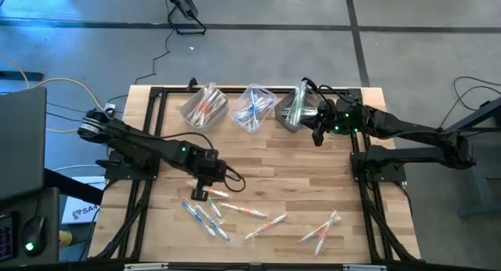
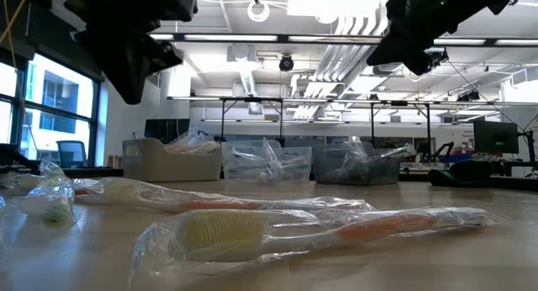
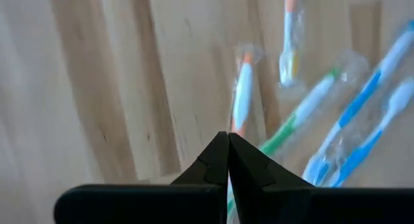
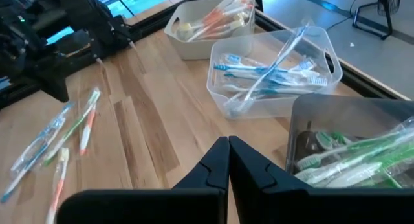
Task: Pick & Place Toothbrushes
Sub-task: Put the green toothbrush into the black bin
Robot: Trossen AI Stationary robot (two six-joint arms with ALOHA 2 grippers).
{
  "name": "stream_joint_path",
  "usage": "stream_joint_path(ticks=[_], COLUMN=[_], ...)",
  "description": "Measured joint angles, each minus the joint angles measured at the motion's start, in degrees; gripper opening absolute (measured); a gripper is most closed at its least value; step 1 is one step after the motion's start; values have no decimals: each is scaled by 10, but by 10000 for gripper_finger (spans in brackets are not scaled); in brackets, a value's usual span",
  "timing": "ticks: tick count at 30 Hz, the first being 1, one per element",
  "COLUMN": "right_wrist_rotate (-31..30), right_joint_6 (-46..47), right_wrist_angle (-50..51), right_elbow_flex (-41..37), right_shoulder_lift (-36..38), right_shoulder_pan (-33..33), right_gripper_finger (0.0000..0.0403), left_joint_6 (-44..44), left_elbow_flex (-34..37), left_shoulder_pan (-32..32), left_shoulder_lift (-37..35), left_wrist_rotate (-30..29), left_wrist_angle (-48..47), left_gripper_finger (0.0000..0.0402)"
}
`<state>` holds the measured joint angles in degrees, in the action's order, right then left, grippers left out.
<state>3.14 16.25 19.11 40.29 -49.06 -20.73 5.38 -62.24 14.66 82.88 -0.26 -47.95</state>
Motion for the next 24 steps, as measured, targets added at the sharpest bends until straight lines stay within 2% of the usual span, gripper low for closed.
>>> stream_joint_path(ticks=[3, 8, 14, 18, 24], right_wrist_rotate=[0, 3, 4, 4, 15], right_joint_6=[-9, -13, -15, -15, -20], right_wrist_angle=[1, 9, 8, 9, 9], right_elbow_flex=[0, 0, 0, 0, 0], right_shoulder_lift=[0, 0, 0, 0, 0], right_shoulder_pan=[0, 0, 0, 0, 0], right_gripper_finger=[2, 2, 2, 2, 2], left_joint_6=[-65, -157, -163, -157, -178], left_elbow_flex=[0, 0, 0, 0, 1], left_shoulder_pan=[11, 55, 75, 75, 75], left_shoulder_lift=[14, 17, 25, 30, 36], left_wrist_rotate=[15, -19, -29, -18, -13], left_wrist_angle=[8, 15, 15, 16, 10], left_gripper_finger=[3, 1, 10, 46, 130])
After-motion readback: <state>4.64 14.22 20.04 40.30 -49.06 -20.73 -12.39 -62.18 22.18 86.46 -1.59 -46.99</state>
